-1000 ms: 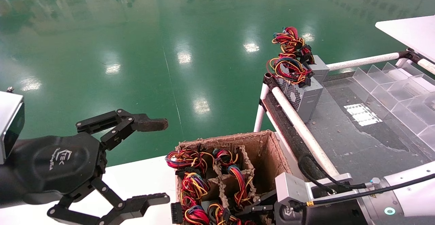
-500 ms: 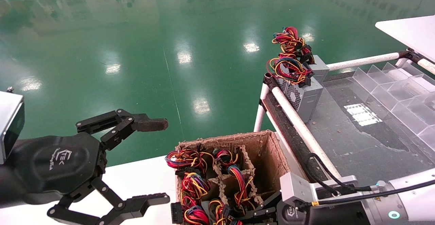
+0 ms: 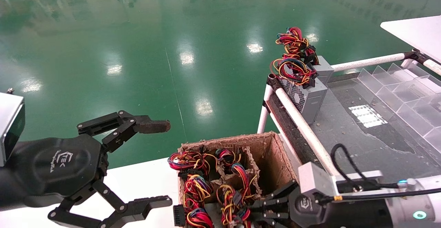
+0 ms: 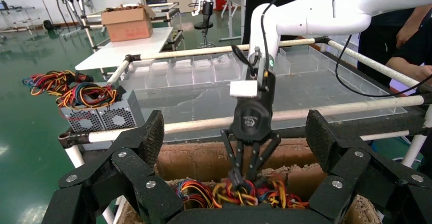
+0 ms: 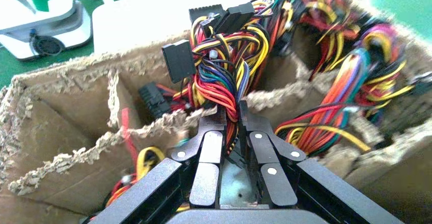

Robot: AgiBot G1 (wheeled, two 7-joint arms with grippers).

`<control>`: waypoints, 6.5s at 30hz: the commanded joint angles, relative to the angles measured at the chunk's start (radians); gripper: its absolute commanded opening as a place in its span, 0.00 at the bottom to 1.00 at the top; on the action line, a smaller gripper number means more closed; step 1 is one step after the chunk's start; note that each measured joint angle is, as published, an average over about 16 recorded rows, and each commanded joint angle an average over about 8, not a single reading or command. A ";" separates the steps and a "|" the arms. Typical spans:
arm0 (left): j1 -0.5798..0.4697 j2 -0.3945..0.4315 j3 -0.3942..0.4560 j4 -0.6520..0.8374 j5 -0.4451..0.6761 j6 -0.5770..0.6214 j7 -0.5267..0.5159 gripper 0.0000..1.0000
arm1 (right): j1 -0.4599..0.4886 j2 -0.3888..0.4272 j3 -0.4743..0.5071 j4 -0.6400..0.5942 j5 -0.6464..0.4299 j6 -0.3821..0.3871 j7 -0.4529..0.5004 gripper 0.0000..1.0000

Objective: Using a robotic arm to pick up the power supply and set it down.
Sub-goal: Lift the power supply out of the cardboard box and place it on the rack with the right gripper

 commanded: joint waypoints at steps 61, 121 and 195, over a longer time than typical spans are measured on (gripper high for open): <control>-0.001 -0.002 0.004 0.000 -0.003 -0.002 0.002 1.00 | 0.056 0.289 0.241 0.394 0.280 0.171 0.137 0.00; -0.002 -0.003 0.007 0.000 -0.005 -0.003 0.004 1.00 | 0.406 0.217 0.170 -0.412 -0.186 0.185 -0.225 0.00; -0.003 -0.005 0.011 0.000 -0.008 -0.005 0.006 1.00 | 0.638 -0.238 0.078 -0.843 -0.351 0.478 -0.409 0.19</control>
